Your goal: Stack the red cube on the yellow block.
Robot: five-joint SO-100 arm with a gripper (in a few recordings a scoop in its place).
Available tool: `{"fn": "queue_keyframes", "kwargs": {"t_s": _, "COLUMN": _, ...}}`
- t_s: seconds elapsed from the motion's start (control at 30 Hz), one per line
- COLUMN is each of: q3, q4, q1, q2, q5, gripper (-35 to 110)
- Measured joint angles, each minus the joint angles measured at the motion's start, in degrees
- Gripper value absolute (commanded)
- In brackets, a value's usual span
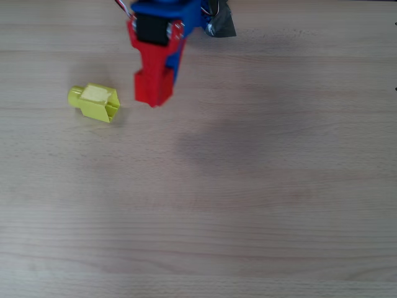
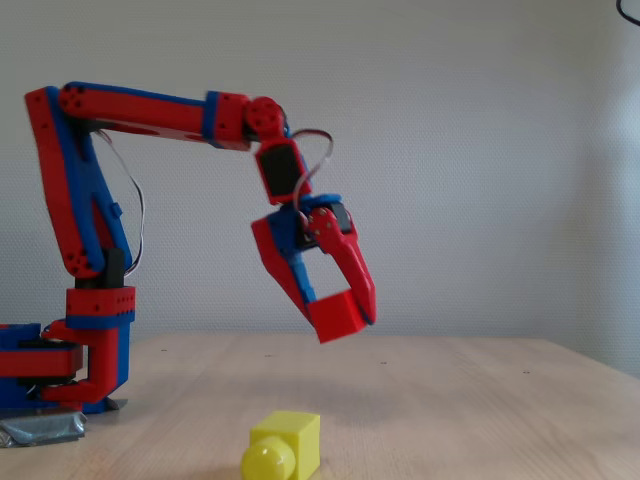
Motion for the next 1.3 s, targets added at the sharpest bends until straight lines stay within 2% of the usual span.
{"fn": "queue_keyframes", "kwargs": {"t_s": 0.43, "q3": 13.89, "q4": 7.47, "q1": 12.48, "q2": 23.38, "q5": -2.55, "gripper": 11}}
{"fn": "queue_keyframes", "kwargs": {"t_s": 0.7, "q3": 22.68, "q4": 7.47, "q1": 16.88, "q2": 31.2, "q5": -1.23, "gripper": 11}}
{"fn": "queue_keyframes", "kwargs": {"t_s": 0.8, "q3": 24.7, "q4": 6.77, "q1": 17.84, "q2": 31.82, "q5": -1.23, "gripper": 11}}
{"fn": "queue_keyframes", "kwargs": {"t_s": 1.07, "q3": 27.07, "q4": -5.01, "q1": 18.37, "q2": 26.19, "q5": -1.32, "gripper": 11}}
{"fn": "queue_keyframes", "kwargs": {"t_s": 1.3, "q3": 25.31, "q4": -7.29, "q1": 18.37, "q2": 17.31, "q5": -1.32, "gripper": 11}}
